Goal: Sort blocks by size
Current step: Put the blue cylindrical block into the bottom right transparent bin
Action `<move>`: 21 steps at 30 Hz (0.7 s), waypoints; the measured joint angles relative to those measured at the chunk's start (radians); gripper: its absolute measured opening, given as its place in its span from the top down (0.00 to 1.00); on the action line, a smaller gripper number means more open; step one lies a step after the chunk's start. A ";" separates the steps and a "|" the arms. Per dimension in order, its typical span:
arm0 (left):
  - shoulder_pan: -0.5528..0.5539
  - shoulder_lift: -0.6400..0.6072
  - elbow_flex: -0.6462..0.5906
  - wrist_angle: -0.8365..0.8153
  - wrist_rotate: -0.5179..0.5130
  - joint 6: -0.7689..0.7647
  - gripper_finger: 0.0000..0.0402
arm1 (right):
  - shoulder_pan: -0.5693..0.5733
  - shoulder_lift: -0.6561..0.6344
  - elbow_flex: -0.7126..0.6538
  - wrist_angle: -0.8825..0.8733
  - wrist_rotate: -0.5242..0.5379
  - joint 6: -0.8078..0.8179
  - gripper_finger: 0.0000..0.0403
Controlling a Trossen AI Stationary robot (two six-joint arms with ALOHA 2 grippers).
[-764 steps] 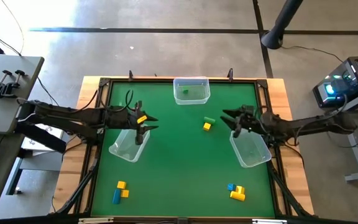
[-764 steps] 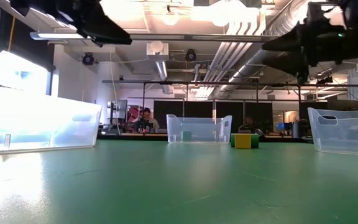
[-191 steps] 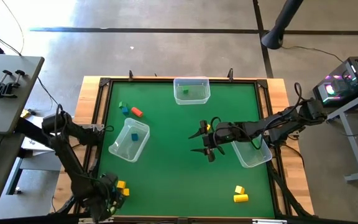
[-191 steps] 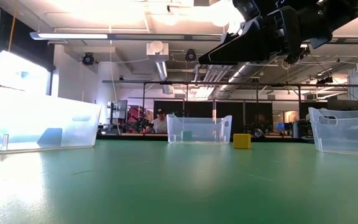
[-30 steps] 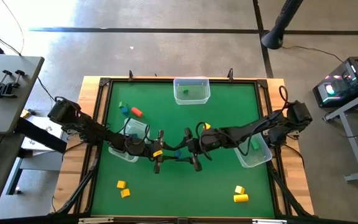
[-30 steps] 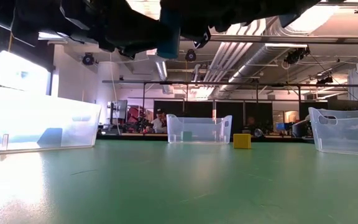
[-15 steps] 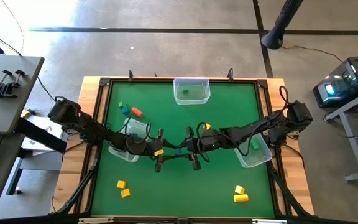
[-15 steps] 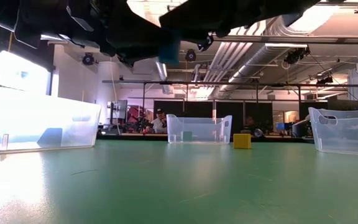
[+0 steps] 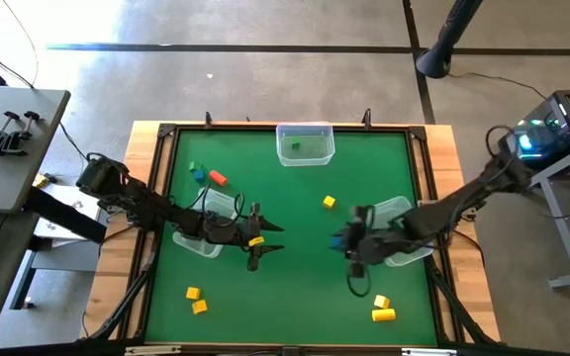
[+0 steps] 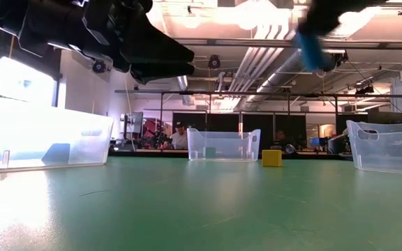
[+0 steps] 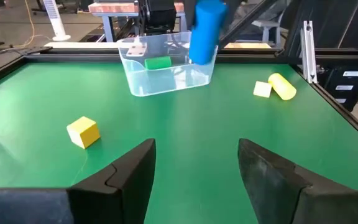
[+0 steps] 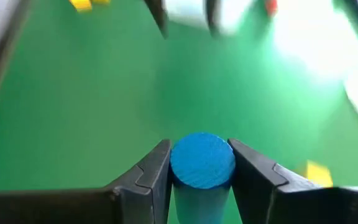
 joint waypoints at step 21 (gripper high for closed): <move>0.000 0.000 0.000 -0.006 -0.006 -0.008 0.47 | -0.181 -0.079 -0.279 -0.589 -0.332 0.801 0.67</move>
